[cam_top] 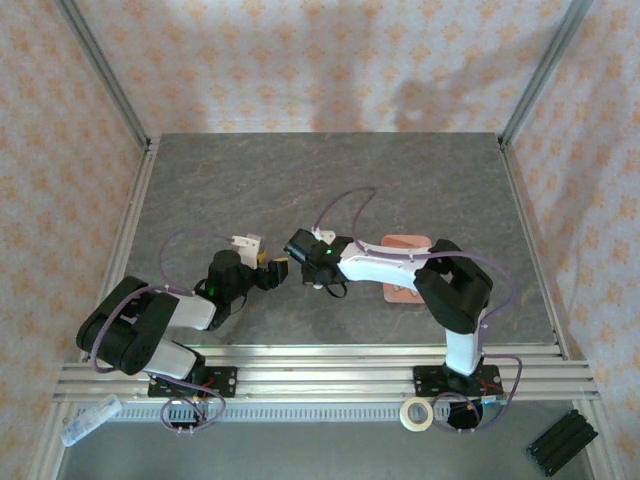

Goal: Load the staples into the stapler

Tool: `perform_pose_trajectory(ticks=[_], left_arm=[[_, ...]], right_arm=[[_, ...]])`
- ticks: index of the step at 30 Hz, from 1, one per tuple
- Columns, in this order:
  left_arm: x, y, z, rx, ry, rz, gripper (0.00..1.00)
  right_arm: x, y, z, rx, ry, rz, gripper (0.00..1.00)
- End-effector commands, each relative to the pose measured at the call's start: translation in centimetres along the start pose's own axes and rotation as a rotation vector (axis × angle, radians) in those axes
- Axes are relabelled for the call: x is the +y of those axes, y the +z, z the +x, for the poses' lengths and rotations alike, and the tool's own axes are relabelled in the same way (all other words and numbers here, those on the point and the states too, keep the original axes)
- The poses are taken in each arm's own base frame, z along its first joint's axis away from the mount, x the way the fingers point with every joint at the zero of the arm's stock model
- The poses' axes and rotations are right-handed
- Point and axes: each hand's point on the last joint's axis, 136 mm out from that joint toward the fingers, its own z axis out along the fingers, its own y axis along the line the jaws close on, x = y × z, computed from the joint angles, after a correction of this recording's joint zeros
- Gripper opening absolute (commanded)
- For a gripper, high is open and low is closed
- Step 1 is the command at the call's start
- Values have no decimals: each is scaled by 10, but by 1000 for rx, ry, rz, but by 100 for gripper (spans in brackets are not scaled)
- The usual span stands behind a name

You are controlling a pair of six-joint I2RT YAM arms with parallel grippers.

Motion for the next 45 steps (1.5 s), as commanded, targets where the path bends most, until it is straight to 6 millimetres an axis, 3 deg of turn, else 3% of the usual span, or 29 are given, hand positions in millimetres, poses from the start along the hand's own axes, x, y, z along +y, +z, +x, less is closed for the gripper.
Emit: perform_pose_trajectory(ticks=[1,29,45], left_arm=[[-8,2,-11,-30,39,27,75],[-7,2,-10,-27,41,24,75],[-7,2,-10,-27,42,25,75]], right_arm=[[-1,-3,-7,-23,55,-3,11],[-16,9,5,17,35,80,10],[-15,6,2,8,36,79,17]])
